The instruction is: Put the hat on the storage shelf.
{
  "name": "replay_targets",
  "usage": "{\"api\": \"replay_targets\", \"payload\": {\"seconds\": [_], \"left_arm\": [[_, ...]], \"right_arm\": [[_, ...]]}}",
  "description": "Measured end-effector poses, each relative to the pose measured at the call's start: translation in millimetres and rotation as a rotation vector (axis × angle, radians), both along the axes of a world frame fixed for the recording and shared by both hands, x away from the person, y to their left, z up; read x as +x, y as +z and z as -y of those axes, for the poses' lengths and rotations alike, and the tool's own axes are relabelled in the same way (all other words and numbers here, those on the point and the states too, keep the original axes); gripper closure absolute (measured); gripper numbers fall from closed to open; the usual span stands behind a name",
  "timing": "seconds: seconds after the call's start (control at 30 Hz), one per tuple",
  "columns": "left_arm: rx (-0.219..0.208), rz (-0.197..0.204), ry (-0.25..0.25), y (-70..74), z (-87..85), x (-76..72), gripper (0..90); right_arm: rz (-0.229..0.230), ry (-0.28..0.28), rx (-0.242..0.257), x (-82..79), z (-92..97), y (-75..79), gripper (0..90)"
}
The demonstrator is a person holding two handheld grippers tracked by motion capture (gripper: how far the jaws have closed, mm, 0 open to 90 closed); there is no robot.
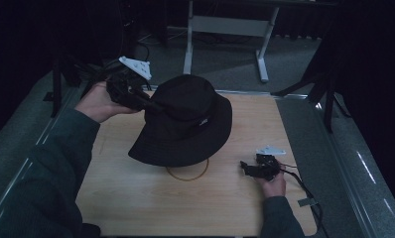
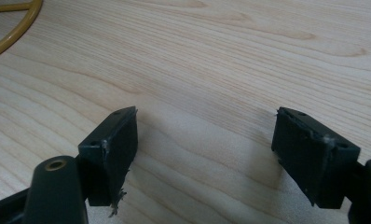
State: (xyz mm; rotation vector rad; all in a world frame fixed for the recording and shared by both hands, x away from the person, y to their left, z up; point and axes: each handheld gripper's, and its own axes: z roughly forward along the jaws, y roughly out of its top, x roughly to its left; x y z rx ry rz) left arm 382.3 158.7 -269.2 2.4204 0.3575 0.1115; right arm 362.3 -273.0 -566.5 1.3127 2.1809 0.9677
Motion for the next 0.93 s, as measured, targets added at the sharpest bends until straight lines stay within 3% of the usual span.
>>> {"api": "replay_targets", "payload": {"seconds": [0.2, 0.4, 0.53, 0.63, 0.67, 0.7, 0.73, 0.8, 0.93], "left_arm": [[0.025, -0.015, -0.007, -16.7, 10.4, -0.1, 79.6], [0.092, -0.021, 0.006, -34.1, 22.7, 3.3, 73.7], [0.085, -0.053, 0.002, -43.4, 19.6, 3.5, 70.1], [0.029, -0.047, 0.017, -42.3, 9.9, 2.5, 59.0], [0.029, -0.047, 0.017, -42.3, 9.9, 2.5, 55.4], [-0.03, -0.041, 0.045, -37.9, 2.3, 1.3, 50.8], [-0.047, -0.033, 0.057, -34.6, -2.3, 1.1, 48.1], [-0.088, -0.022, 0.09, -28.8, -11.4, 1.2, 44.6], [-0.127, -0.002, 0.152, -23.8, -27.3, -0.2, 43.4]], "right_arm": [[0.0, 0.0, 0.0, 0.0, 0.0, 0.0, 22.4], [-0.001, 0.0, 0.0, -0.1, 0.0, 0.0, 22.4], [-0.001, 0.0, 0.0, 0.0, 0.0, 0.0, 22.4], [-0.001, 0.0, 0.0, 0.0, 0.1, 0.0, 22.4], [-0.001, 0.0, 0.0, 0.0, 0.1, 0.0, 22.4], [-0.001, 0.0, 0.0, 0.0, 0.0, 0.0, 22.4], [-0.001, 0.0, 0.001, 0.0, 0.0, 0.0, 22.4], [-0.001, 0.0, 0.001, 0.0, 0.0, 0.0, 22.4], [0.0, 0.0, 0.001, 0.0, 0.0, 0.0, 22.4]]}}
